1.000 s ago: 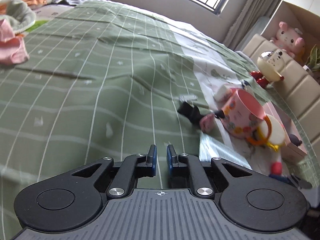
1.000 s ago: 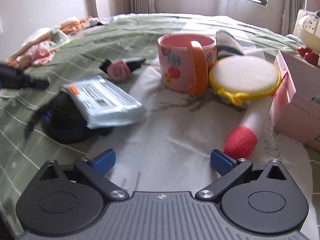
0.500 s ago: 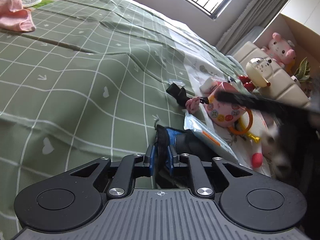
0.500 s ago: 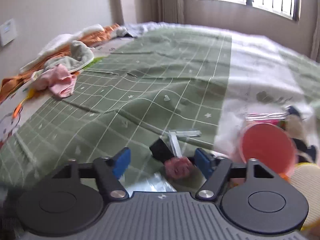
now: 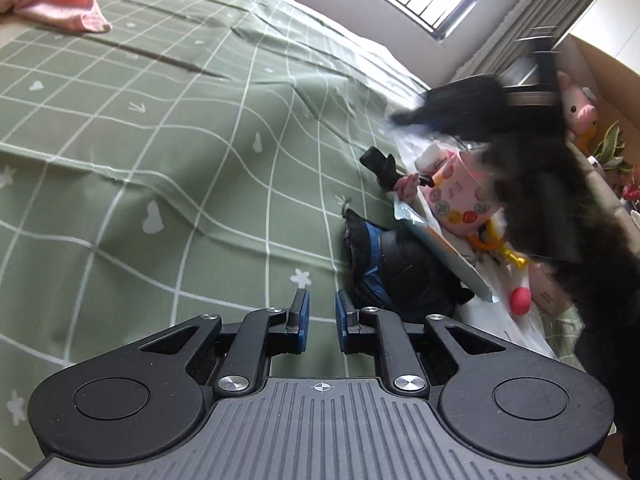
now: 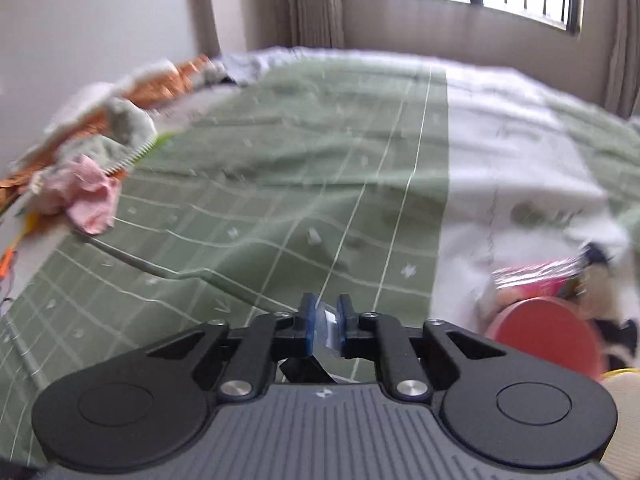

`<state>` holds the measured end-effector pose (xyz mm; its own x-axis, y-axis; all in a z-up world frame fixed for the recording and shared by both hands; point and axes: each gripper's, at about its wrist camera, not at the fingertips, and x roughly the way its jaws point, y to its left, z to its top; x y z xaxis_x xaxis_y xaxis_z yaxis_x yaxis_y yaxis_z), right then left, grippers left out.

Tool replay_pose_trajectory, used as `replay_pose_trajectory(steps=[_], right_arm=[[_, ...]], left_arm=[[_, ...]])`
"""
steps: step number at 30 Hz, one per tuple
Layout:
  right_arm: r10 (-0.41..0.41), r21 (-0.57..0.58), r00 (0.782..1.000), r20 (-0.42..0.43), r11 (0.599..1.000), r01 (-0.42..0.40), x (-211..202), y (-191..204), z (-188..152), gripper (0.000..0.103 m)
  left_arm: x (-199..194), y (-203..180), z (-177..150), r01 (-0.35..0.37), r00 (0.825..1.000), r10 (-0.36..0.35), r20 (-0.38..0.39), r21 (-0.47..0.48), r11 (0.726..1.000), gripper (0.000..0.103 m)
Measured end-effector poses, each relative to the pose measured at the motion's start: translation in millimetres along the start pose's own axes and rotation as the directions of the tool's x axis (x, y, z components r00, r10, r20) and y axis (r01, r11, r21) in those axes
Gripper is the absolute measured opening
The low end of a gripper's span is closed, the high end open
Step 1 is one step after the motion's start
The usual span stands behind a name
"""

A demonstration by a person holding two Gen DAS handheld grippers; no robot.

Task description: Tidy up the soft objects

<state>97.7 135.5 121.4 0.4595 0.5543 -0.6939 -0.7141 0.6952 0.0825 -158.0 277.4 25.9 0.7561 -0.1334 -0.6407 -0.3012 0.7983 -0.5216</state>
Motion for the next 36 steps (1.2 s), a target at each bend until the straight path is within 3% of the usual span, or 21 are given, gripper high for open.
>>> replay_pose_trajectory(steps=[2, 5, 9, 12, 13, 14, 16, 21, 28, 32, 36], right_arm=[[0.011, 0.000, 1.000, 0.005, 1.000, -0.011, -33, -10, -10, 0.006], [-0.054, -0.043, 0.998, -0.007, 0.998, 0.054, -67, -22, -48, 0.006], [-0.137, -0.090, 0.990, -0.044, 0.987, 0.133, -83, -38, -109, 0.006], [-0.155, -0.107, 0.987, -0.039, 0.983, 0.150, -90, -46, -150, 0.011], [-0.157, -0.102, 0.987, -0.037, 0.983, 0.153, -92, -47, -162, 0.024], [-0.156, -0.093, 0.987, -0.035, 0.984, 0.152, -94, -48, -171, 0.046], [-0.149, -0.055, 0.989, -0.018, 0.988, 0.148, -99, -52, -188, 0.069], [-0.173, 0.012, 0.985, -0.026, 0.985, 0.173, -94, -55, -207, 0.071], [-0.243, 0.024, 0.969, 0.038, 0.970, 0.242, -87, -51, -224, 0.091], [-0.232, 0.073, 0.972, 0.036, 0.971, 0.229, -86, -59, -226, 0.096], [-0.225, 0.091, 0.974, 0.039, 0.971, 0.220, -86, -62, -228, 0.097]], left_arm=[[3, -5, 0, 0.019, 1.000, -0.019, -0.001, 0.007, 1.000, 0.015], [6, -21, 1, 0.059, 0.998, -0.060, 0.002, 0.036, 0.998, 0.015], [16, -47, -4, 0.070, 0.997, -0.068, -0.021, 0.106, 0.992, 0.015], [21, -61, -8, 0.053, 0.998, -0.048, -0.039, 0.146, 0.988, 0.015], [22, -65, -9, 0.060, 0.998, -0.053, -0.046, 0.154, 0.986, 0.015], [23, -70, -10, 0.071, 0.997, -0.063, -0.052, 0.162, 0.984, 0.015], [24, -76, -11, 0.084, 0.995, -0.074, -0.064, 0.176, 0.981, 0.015], [30, -84, -8, 0.059, 0.997, -0.050, -0.060, 0.162, 0.985, 0.015], [44, -84, 2, 0.036, 0.999, -0.033, -0.038, 0.069, 0.997, 0.015], [54, -85, 10, 0.060, 0.997, -0.058, -0.042, 0.039, 0.997, 0.015], [56, -96, 12, 0.041, 0.999, -0.038, -0.032, 0.103, 0.994, 0.015]])
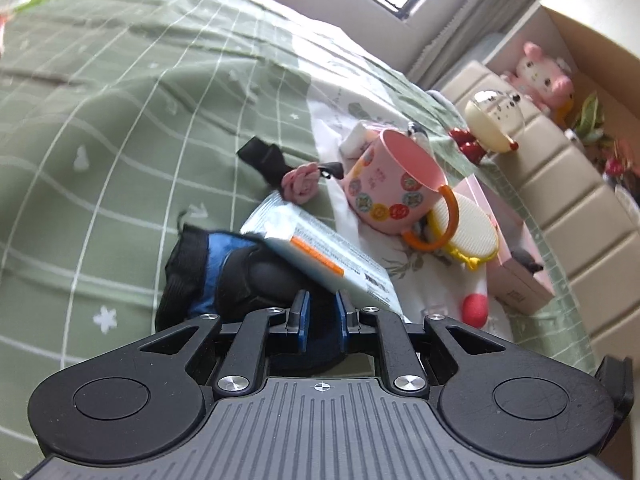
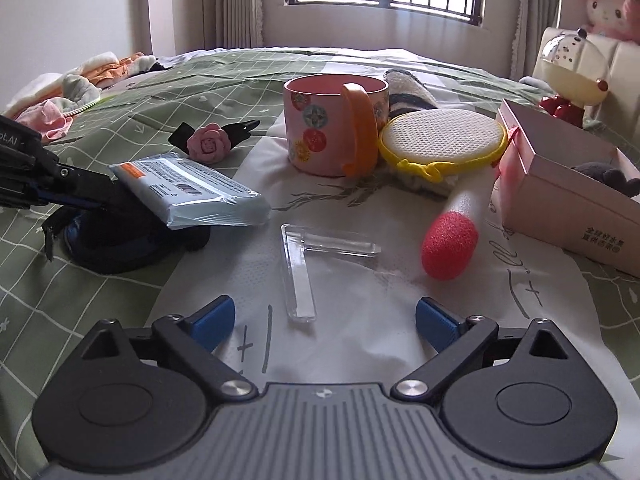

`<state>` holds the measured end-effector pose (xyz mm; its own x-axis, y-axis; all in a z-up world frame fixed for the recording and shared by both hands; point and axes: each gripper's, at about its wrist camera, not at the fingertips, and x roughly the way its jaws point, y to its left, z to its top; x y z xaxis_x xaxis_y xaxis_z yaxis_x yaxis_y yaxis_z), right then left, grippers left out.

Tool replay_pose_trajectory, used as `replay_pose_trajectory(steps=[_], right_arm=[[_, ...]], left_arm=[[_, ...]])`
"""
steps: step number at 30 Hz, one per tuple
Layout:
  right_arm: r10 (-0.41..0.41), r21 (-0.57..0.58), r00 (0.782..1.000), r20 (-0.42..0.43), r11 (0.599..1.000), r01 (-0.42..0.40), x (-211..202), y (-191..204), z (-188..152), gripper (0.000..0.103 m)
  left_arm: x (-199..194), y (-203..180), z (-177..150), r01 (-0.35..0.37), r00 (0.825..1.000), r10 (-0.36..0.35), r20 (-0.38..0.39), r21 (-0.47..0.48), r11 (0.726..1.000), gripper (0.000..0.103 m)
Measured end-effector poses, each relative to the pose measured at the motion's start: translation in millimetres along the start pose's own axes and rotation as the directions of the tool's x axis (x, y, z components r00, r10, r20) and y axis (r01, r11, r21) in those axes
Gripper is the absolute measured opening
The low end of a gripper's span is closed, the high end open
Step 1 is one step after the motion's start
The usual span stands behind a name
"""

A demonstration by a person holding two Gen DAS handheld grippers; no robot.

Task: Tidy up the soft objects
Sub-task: 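Lower the left tool onto the wet-wipes packet and close on it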

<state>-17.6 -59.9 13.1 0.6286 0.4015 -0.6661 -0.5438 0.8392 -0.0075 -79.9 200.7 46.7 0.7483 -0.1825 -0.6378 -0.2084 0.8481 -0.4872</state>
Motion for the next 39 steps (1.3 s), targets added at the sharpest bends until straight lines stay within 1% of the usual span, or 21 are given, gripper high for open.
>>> replay_pose_trajectory(steps=[3, 5, 7, 8, 9, 11, 13, 14, 15, 17, 19, 21, 24, 25, 27, 29, 31, 33, 35, 37, 39], right_arm=[[0.003, 0.003, 1.000, 0.001, 1.000, -0.003, 1, 0, 0, 0.098], [0.008, 0.008, 1.000, 0.001, 1.000, -0.008, 1, -1, 0, 0.098], [0.007, 0.010, 1.000, 0.001, 1.000, -0.007, 1, 0, 0, 0.098], [0.005, 0.009, 1.000, 0.002, 1.000, -0.005, 1, 0, 0, 0.098], [0.004, 0.008, 1.000, 0.002, 1.000, -0.004, 1, 1, 0, 0.098], [0.001, 0.006, 1.000, 0.001, 1.000, -0.001, 1, 1, 0, 0.099], [-0.002, 0.005, 1.000, 0.001, 1.000, 0.002, 1, 2, -1, 0.099], [-0.003, 0.005, 1.000, 0.003, 1.000, 0.003, 1, 2, -1, 0.099], [-0.003, 0.005, 1.000, 0.003, 1.000, 0.003, 0, 2, -1, 0.099], [-0.003, 0.006, 1.000, 0.004, 1.000, 0.003, 0, 1, -1, 0.099], [-0.003, 0.006, 1.000, 0.005, 1.000, 0.003, 0, 1, -2, 0.099], [-0.001, 0.008, 1.000, 0.006, 1.000, 0.001, 0, 1, -2, 0.099], [0.003, 0.012, 1.000, 0.008, 1.000, -0.003, 0, 0, -2, 0.099], [0.004, 0.013, 1.000, 0.009, 1.000, -0.005, 0, 0, -2, 0.099], [0.009, 0.017, 1.000, 0.009, 1.000, -0.009, 0, -1, -2, 0.099], [0.020, 0.024, 1.000, 0.009, 1.000, -0.020, 1, -3, -2, 0.101], [0.035, 0.032, 0.999, 0.005, 0.999, -0.035, 2, -5, -2, 0.103], [0.043, 0.038, 0.999, 0.004, 0.998, -0.043, 3, -6, -2, 0.103], [0.043, 0.037, 0.999, 0.004, 0.998, -0.043, 3, -6, -2, 0.103], [0.042, 0.038, 0.999, 0.007, 0.998, -0.043, 3, -6, -2, 0.103], [0.041, 0.038, 0.999, 0.009, 0.998, -0.041, 2, -5, -3, 0.103]], left_arm=[[-11, 3, 0, -0.055, 0.998, 0.054, 0.020, 0.060, 0.997, 0.015], [-21, 15, 1, -0.113, 0.993, 0.110, 0.043, 0.067, 0.991, 0.015], [-27, 30, 1, -0.138, 0.990, 0.136, 0.037, 0.056, 0.989, 0.015], [-28, 33, 0, -0.130, 0.992, 0.129, 0.018, 0.071, 0.989, 0.015], [-27, 32, -1, -0.098, 0.995, 0.099, -0.013, 0.107, 0.989, 0.016], [-23, 23, -7, 0.017, 0.995, -0.003, -0.097, 0.146, 0.989, 0.016], [-8, 14, -15, 0.127, 0.974, -0.099, -0.205, 0.129, 0.983, 0.019], [2, 10, -18, 0.138, 0.966, -0.105, -0.238, 0.127, 0.982, 0.019], [11, 7, -21, 0.124, 0.964, -0.085, -0.253, 0.142, 0.982, 0.016], [23, 6, -17, 0.101, 0.972, -0.064, -0.225, 0.155, 0.983, 0.014], [30, 12, -4, 0.096, 0.979, -0.075, -0.190, 0.104, 0.990, 0.014], [35, 16, 7, 0.060, 0.990, -0.049, -0.132, 0.086, 0.994, 0.014], [41, 19, 24, -0.068, 0.996, 0.073, -0.042, 0.109, 0.992, 0.014], [41, 22, 30, -0.122, 0.992, 0.124, -0.007, 0.120, 0.985, 0.014], [37, 30, 39, -0.222, 0.975, 0.219, 0.045, 0.110, 0.969, 0.016], [25, 41, 46, -0.270, 0.961, 0.265, 0.076, 0.062, 0.961, 0.016], [9, 44, 49, -0.231, 0.969, 0.227, 0.098, 0.030, 0.972, 0.016], [1, 40, 48, -0.116, 0.991, 0.114, 0.073, 0.015, 0.993, 0.017], [7, 30, 46, -0.001, 1.000, 0.002, 0.010, -0.014, 1.000, 0.017], [23, 17, 43, 0.008, 0.999, -0.010, -0.044, -0.029, 1.000, 0.017], [41, 4, 45, -0.050, 0.998, 0.048, -0.051, -0.035, 0.998, 0.017]])
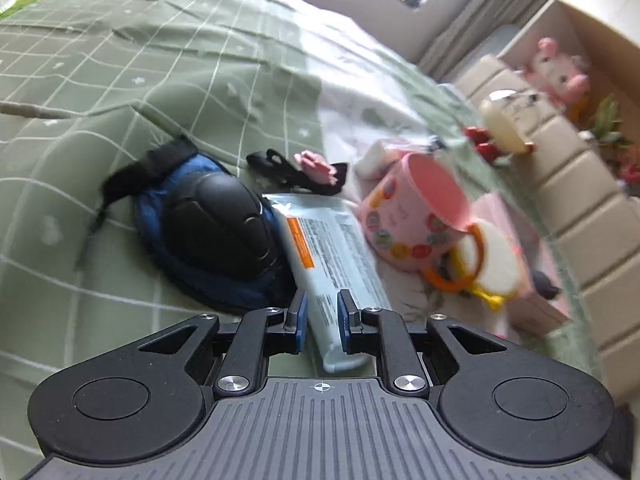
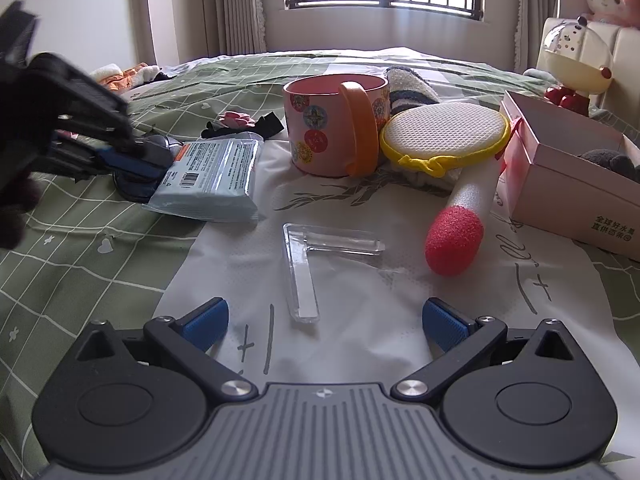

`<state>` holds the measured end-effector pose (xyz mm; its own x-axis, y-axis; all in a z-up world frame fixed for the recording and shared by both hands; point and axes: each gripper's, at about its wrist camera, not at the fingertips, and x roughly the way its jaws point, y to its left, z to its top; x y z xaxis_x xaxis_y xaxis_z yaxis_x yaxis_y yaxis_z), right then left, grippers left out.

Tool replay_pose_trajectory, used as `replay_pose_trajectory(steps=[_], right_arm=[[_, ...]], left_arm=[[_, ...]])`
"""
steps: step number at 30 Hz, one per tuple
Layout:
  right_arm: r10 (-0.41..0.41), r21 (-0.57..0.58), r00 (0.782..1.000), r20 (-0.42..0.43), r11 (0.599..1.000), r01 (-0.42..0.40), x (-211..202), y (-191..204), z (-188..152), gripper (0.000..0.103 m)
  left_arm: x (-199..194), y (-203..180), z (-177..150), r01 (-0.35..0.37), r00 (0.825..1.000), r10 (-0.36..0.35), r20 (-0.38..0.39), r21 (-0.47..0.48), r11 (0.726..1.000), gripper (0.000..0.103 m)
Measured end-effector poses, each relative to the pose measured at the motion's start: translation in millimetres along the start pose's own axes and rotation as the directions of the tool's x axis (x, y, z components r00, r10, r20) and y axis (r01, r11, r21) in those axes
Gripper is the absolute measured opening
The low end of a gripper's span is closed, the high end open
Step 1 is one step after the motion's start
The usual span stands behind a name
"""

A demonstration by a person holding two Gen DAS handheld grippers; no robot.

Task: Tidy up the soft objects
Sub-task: 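Lower the left tool onto the wet-wipes packet and close on it, then lift the wipes packet with the left tool while the right tool grasps the clear plastic piece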

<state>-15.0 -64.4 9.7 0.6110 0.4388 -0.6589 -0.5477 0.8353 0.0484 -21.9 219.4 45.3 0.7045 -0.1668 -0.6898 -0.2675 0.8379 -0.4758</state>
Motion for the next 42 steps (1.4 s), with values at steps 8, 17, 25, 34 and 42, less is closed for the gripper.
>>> replay_pose_trajectory(steps=[8, 17, 25, 34, 42], right_arm=[[0.029, 0.031, 1.000, 0.013, 0.999, -0.029, -2, -6, 0, 0.103], [0.060, 0.066, 0.998, 0.031, 0.996, -0.062, -4, -13, 0, 0.103], [0.070, 0.076, 0.997, 0.038, 0.994, -0.073, -6, -15, -1, 0.103], [0.071, 0.079, 0.997, 0.038, 0.994, -0.074, -6, -15, -1, 0.103], [0.070, 0.078, 0.997, 0.038, 0.994, -0.073, -6, -15, -1, 0.103]], left_arm=[[59, -50, 11, -0.140, 0.989, 0.145, -0.013, 0.176, 0.974, 0.043], [64, -101, 3, -0.260, 0.966, 0.242, 0.095, 0.297, 0.919, 0.042], [98, -128, 0, -0.325, 0.945, 0.309, 0.107, 0.411, 0.852, 0.057], [68, -79, -10, -0.381, 0.924, 0.346, 0.161, 0.419, 0.824, 0.074], [64, -58, 2, -0.311, 0.950, 0.287, 0.121, 0.361, 0.879, 0.099]])
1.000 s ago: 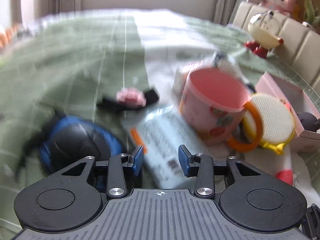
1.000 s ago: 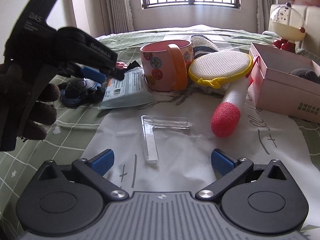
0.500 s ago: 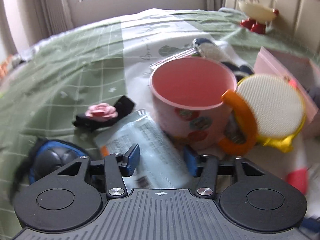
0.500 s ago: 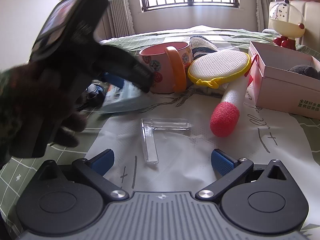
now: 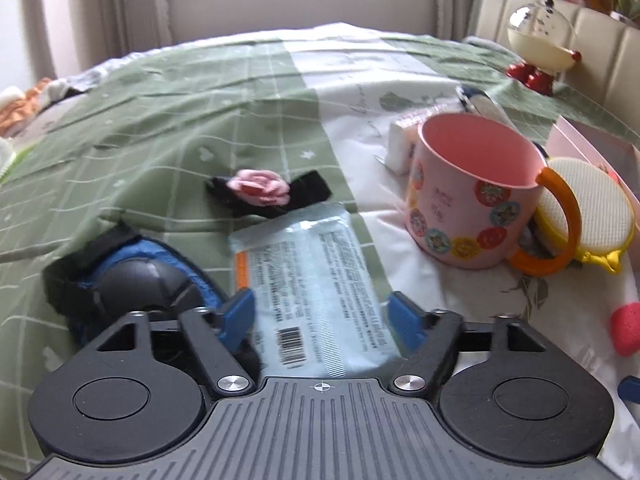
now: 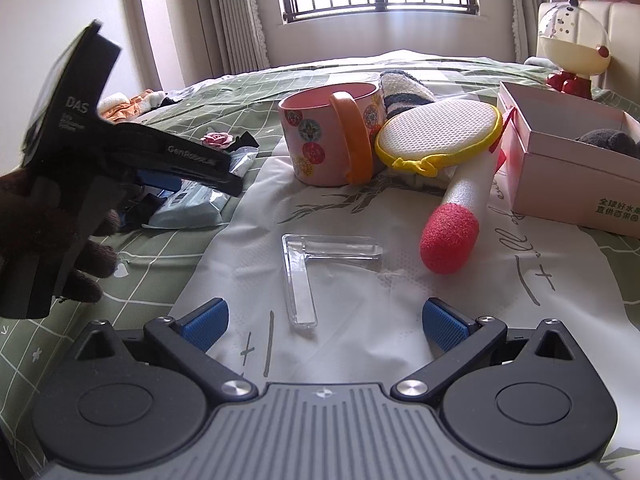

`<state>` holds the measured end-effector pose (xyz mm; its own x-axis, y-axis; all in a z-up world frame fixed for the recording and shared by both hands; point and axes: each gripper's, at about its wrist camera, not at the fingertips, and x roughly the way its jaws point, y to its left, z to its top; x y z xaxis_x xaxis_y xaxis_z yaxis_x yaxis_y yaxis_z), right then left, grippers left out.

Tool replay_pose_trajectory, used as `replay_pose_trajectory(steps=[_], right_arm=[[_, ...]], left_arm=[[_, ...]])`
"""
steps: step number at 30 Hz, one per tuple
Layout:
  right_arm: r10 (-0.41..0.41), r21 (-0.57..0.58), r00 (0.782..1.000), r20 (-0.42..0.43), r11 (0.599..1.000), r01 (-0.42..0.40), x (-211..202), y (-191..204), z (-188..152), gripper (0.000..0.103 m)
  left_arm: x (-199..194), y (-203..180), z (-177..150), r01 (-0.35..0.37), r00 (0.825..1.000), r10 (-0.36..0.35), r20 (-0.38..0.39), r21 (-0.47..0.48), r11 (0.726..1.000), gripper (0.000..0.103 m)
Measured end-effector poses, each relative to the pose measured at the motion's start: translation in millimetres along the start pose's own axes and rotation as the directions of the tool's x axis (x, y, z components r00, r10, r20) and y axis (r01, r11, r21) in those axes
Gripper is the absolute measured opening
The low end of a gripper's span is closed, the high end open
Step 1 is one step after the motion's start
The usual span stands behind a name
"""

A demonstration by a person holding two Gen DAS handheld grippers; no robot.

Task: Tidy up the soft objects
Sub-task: 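Lift the wipes packet with the left tool while the right tool grasps the clear plastic piece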

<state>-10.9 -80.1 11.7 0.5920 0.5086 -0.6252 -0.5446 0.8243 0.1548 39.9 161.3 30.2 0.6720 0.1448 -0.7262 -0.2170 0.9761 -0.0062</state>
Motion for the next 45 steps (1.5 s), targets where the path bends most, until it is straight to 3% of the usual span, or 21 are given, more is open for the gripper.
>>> replay_pose_trajectory(steps=[3, 6, 7, 9, 10, 12, 15, 18, 19, 23, 28, 31, 35, 38, 40, 41, 43, 45], right_arm=[[0.001, 0.002, 1.000, 0.000, 1.000, -0.001, 0, 0, 0, 0.103], [0.004, 0.005, 1.000, 0.001, 1.000, -0.004, 0, -1, 0, 0.103], [0.005, 0.006, 1.000, 0.002, 1.000, -0.005, 0, -1, 0, 0.103], [0.006, 0.006, 1.000, 0.001, 1.000, -0.006, 0, -1, 0, 0.103], [0.005, 0.004, 1.000, 0.001, 1.000, -0.005, 0, -1, -1, 0.103], [0.005, 0.001, 1.000, 0.000, 1.000, -0.005, 1, 0, 0, 0.103], [0.001, -0.012, 1.000, -0.005, 1.000, -0.001, 2, 1, 0, 0.103], [-0.003, -0.031, 1.000, -0.013, 1.000, 0.003, 2, 3, 0, 0.103], [-0.004, -0.038, 1.000, -0.018, 0.999, 0.003, 2, 3, 0, 0.103], [-0.019, -0.095, 0.999, -0.042, 0.995, 0.015, 6, 11, 0, 0.103], [0.058, -0.096, 0.997, -0.042, 0.993, -0.061, -5, 8, 6, 0.102], [0.065, -0.100, 0.998, -0.011, 0.993, -0.066, -12, 6, 18, 0.102], [0.042, -0.078, 0.995, -0.088, 0.996, -0.049, 11, 4, 39, 0.086], [0.024, -0.037, 0.990, -0.137, 0.999, -0.029, 30, 1, 46, 0.083], [0.003, -0.033, 0.991, -0.132, 0.999, -0.007, 34, 0, 48, 0.079], [-0.013, -0.042, 0.992, -0.128, 0.999, 0.008, 34, 1, 50, 0.063], [-0.024, -0.071, 0.992, -0.121, 0.997, 0.015, 30, 5, 54, 0.061], [-0.038, -0.102, 0.995, -0.087, 0.994, 0.029, 21, 10, 55, 0.061]], left_arm=[[5, -5, 4, 0.070, 0.997, -0.069, -0.029, 0.025, 0.997, 0.101], [1, 0, 5, 0.113, 0.994, -0.112, 0.010, -0.015, 0.994, 0.101], [-1, 3, 4, 0.085, 0.996, -0.084, 0.029, -0.030, 0.996, 0.101], [3, 7, 3, -0.044, 0.999, 0.045, 0.029, -0.038, 0.998, 0.102], [9, 12, 4, -0.055, 0.998, 0.055, 0.007, -0.051, 0.997, 0.102], [19, 22, 7, -0.010, 1.000, 0.008, -0.018, -0.106, 0.994, 0.102], [30, 22, 18, 0.002, 0.999, -0.006, -0.039, -0.106, 0.994, 0.101], [38, 13, 24, 0.005, 0.997, -0.009, -0.070, -0.047, 0.999, 0.099], [36, 9, 23, 0.007, 0.997, -0.009, -0.073, -0.021, 1.000, 0.091], [11, 4, -1, 0.106, 0.993, -0.105, -0.050, 0.018, 0.994, 0.089], [-30, 8, -45, 0.135, 0.990, -0.134, -0.035, 0.026, 0.991, 0.089], [-52, 15, -67, 0.159, 0.987, -0.158, -0.030, 0.032, 0.987, 0.089], [-64, 16, -83, 0.184, 0.983, -0.184, -0.013, 0.086, 0.979, 0.089], [-64, 20, -85, 0.197, 0.980, -0.198, 0.015, 0.046, 0.979, 0.089], [-67, 21, -89, 0.204, 0.978, -0.205, 0.034, 0.036, 0.978, 0.089], [-67, 23, -90, 0.209, 0.977, -0.210, 0.043, 0.032, 0.977, 0.089], [-73, 27, -92, 0.234, 0.970, -0.234, 0.068, 0.006, 0.972, 0.088], [-82, 32, -96, 0.299, 0.950, -0.296, 0.105, -0.016, 0.954, 0.088]])
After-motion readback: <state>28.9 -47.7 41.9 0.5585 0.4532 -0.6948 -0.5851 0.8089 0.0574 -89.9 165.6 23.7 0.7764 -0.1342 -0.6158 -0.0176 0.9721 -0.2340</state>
